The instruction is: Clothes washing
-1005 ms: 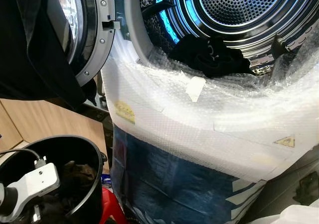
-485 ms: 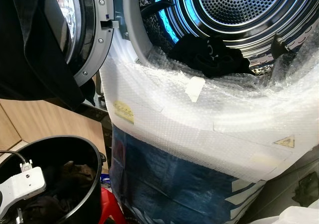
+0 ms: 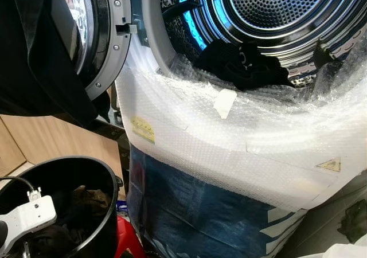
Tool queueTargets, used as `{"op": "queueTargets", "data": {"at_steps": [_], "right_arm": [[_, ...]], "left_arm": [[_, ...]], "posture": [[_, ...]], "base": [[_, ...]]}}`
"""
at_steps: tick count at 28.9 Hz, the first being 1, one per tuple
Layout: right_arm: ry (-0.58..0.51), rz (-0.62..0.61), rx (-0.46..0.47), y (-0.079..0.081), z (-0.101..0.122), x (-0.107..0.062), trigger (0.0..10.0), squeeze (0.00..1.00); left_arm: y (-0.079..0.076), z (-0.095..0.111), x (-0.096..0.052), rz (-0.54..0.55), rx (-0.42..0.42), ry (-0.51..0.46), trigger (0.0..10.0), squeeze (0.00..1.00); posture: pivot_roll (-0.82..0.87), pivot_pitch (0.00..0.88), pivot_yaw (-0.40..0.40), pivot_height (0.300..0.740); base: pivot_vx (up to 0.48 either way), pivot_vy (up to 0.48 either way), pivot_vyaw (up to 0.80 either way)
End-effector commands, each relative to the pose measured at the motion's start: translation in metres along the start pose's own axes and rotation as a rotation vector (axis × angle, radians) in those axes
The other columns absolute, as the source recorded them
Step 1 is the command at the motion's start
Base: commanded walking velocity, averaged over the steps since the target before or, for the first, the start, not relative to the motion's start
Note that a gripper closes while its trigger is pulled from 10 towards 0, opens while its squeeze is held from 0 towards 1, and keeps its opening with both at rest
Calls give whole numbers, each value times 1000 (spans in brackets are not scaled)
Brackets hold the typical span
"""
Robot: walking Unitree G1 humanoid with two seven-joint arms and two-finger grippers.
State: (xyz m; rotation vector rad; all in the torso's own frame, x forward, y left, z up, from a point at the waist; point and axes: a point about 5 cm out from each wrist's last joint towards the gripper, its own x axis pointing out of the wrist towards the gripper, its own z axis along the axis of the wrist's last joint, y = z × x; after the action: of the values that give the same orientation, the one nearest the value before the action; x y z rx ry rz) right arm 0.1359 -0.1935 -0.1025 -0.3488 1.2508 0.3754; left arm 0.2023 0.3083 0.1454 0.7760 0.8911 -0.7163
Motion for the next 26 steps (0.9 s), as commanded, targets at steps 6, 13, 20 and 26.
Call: {"op": "queueTargets", "data": {"at_steps": [6, 13, 20, 26], "right_arm": [[56, -24, 7, -9, -17, -3, 10000, 0], [68, -22, 17, -9, -22, -4, 10000, 0], [67, -22, 20, -10, -21, -4, 10000, 0], [69, -23, 19, -10, -20, -4, 10000, 0]], "left_arm": [[3, -1, 3, 9, -7, 19, 10000, 0], [-4, -3, 8, -31, -29, 28, 10000, 0], [-5, -3, 13, -29, -35, 25, 10000, 0], [-11, -5, 22, -51, -48, 42, 9804, 0]], "posture": [[45, 0, -73, 740], [46, 0, -76, 740], [42, 0, -79, 740], [47, 0, -81, 740]], "base": [[0, 0, 0], [0, 0, 0], [0, 0, 0], [0, 0, 0]]}}
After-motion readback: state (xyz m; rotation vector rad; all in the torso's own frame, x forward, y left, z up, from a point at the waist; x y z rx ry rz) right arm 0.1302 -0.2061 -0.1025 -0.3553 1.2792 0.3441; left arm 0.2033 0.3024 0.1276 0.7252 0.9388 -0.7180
